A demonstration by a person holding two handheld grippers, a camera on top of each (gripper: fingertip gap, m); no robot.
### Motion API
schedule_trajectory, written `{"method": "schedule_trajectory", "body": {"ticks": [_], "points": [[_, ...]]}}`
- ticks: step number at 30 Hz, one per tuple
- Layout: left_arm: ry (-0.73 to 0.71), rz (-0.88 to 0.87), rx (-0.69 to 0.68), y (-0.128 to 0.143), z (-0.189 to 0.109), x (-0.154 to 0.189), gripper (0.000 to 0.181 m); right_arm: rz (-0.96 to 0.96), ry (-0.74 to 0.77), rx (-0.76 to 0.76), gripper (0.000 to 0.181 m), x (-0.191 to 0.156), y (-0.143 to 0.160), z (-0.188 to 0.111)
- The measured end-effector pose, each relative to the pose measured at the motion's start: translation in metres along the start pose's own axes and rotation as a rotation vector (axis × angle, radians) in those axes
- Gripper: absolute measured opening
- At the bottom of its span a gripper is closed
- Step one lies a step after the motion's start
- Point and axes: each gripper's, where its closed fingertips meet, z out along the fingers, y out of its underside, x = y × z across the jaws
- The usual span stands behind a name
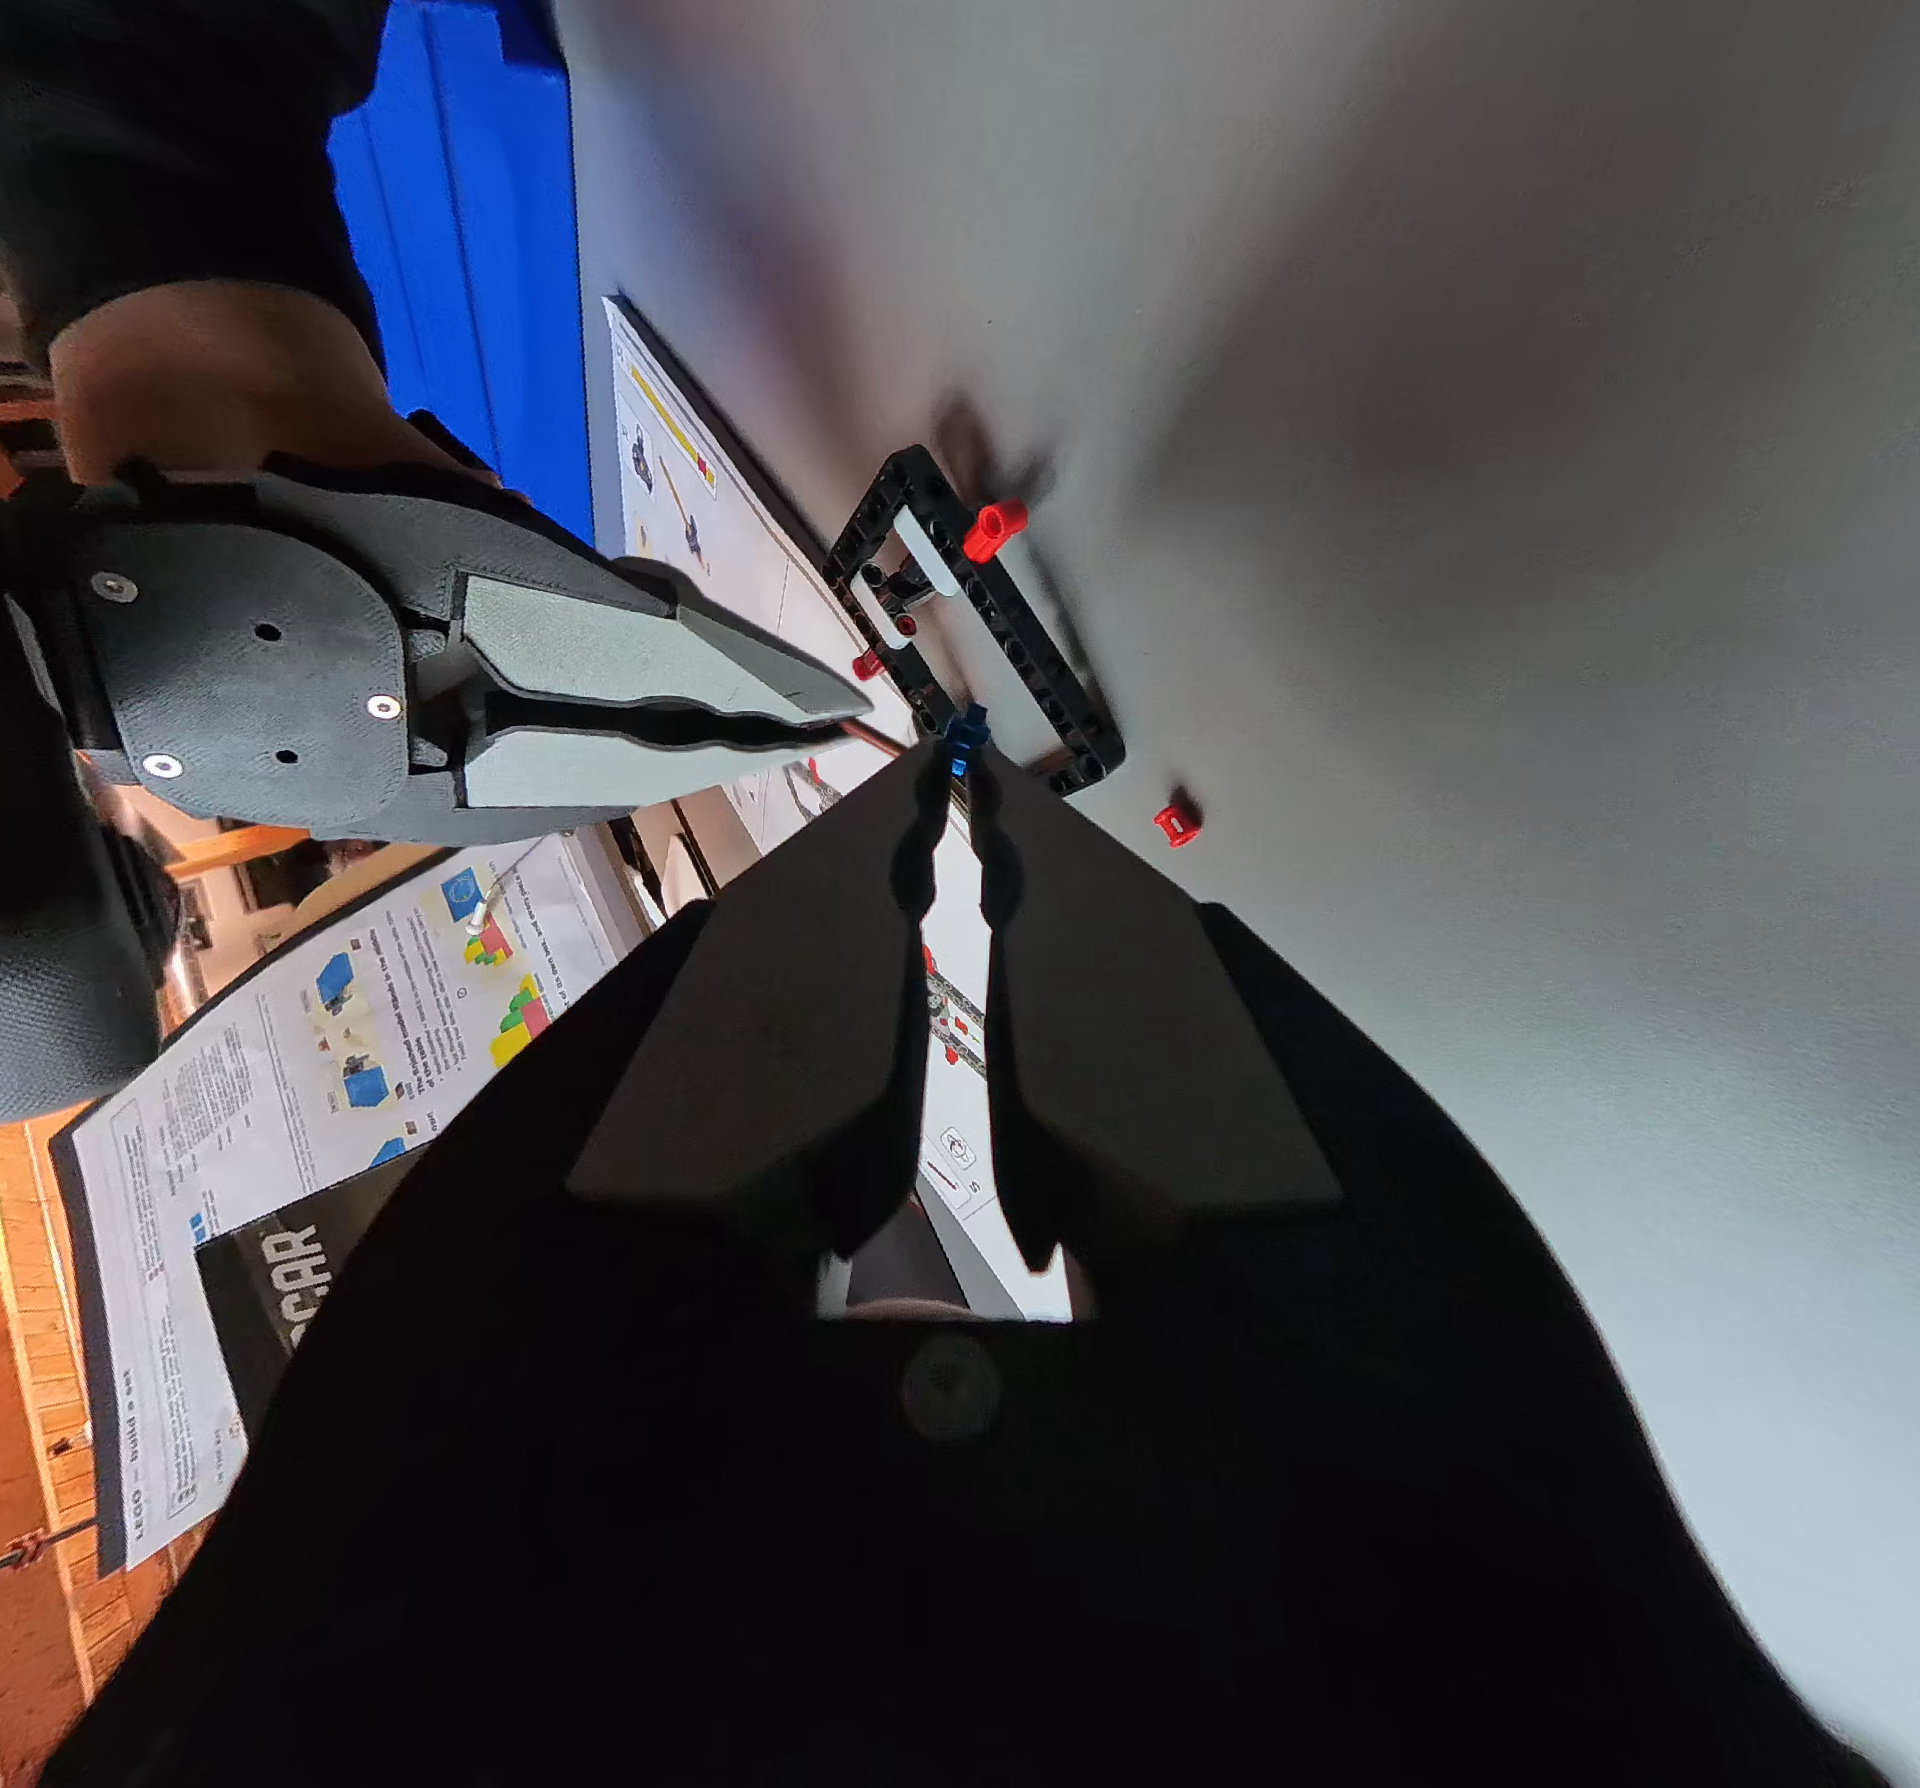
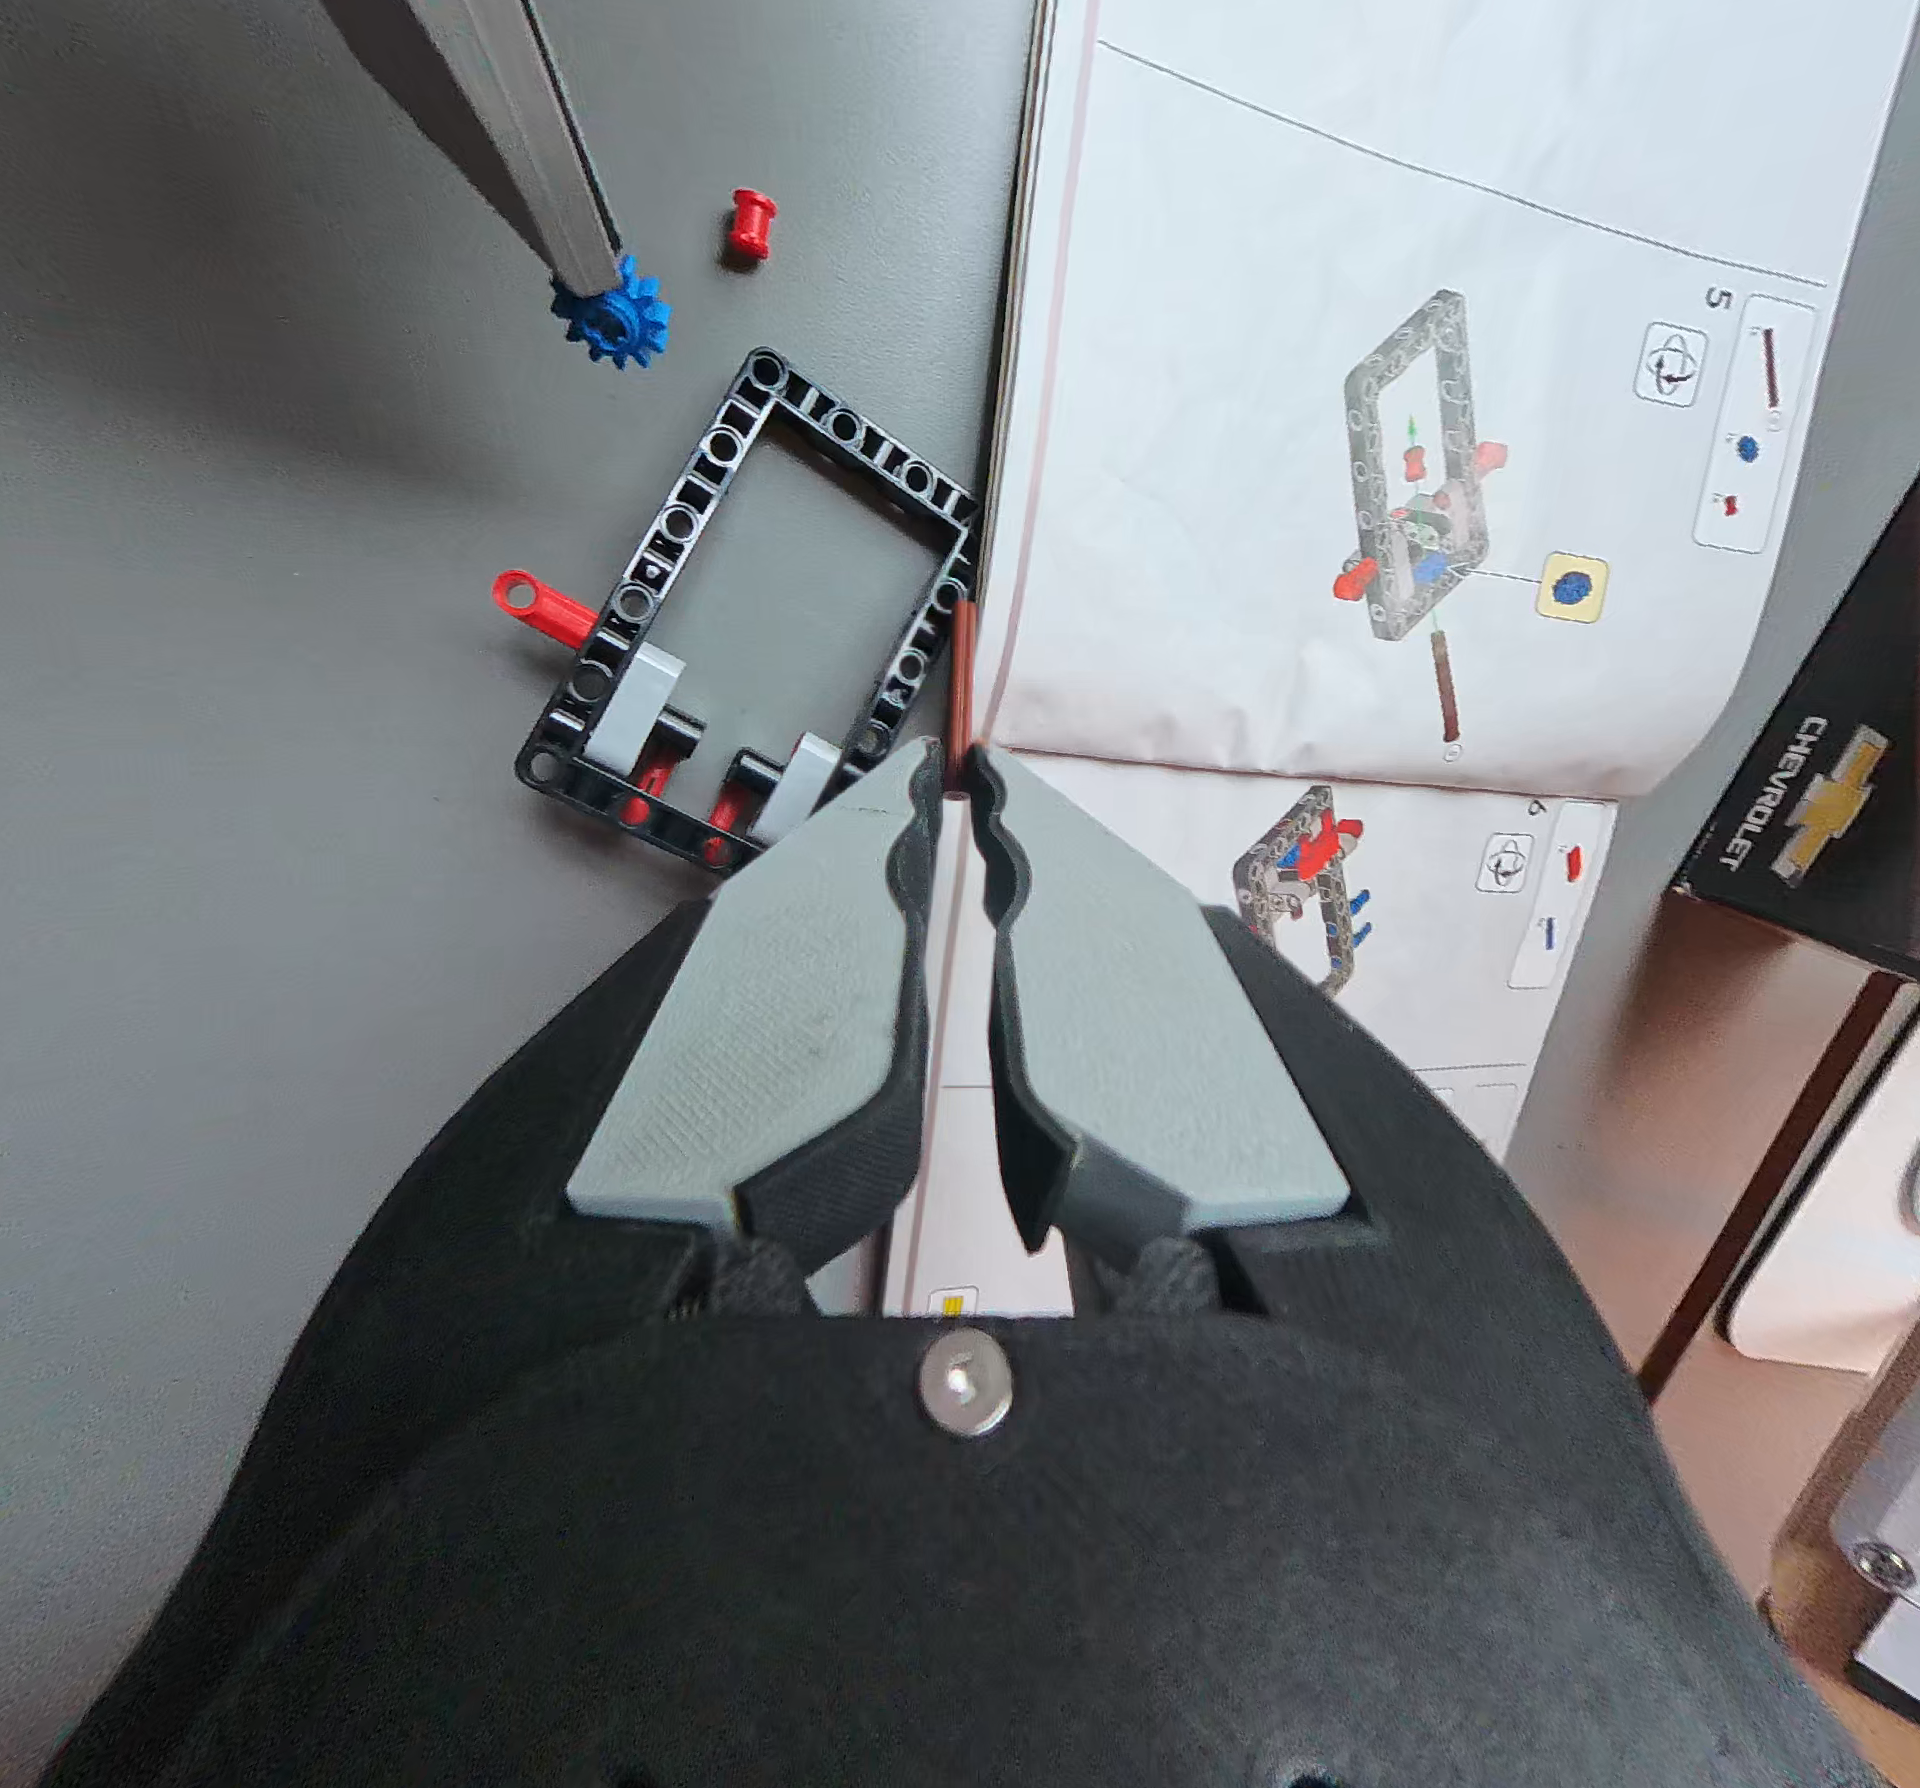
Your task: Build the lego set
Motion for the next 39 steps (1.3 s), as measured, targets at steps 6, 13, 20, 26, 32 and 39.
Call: {"method": "schedule_trajectory", "body": {"ticks": [6,13,20,26,32,39], "points": [[0.001,0.001,0.001,-0.001,0.004,-0.004,0.001,-0.04,0.014,-0.08,0.002,0.003,0.008,0.005],[0.006,-0.001,-0.003,0.0,0.006,-0.004,0.001,-0.024,0.012,-0.09,0.002,0.006,0.014,0.002],[0.006,-0.002,-0.003,0.0,0.007,-0.006,0.001,-0.078,0.011,-0.106,0.002,0.002,0.012,0.0],[0.004,-0.004,-0.001,0.0,0.007,-0.007,0.001,-0.095,0.003,-0.168,0.002,0.003,0.016,0.002],[0.002,-0.004,-0.002,0.001,0.006,-0.007,0.0,-0.139,0.0,-0.186,0.002,0.003,0.011,0.004],[-0.007,-0.006,0.0,0.001,0.003,-0.009,0.001,-0.185,-0.025,-0.166,0.002,-0.005,0.003,0.008]]}}
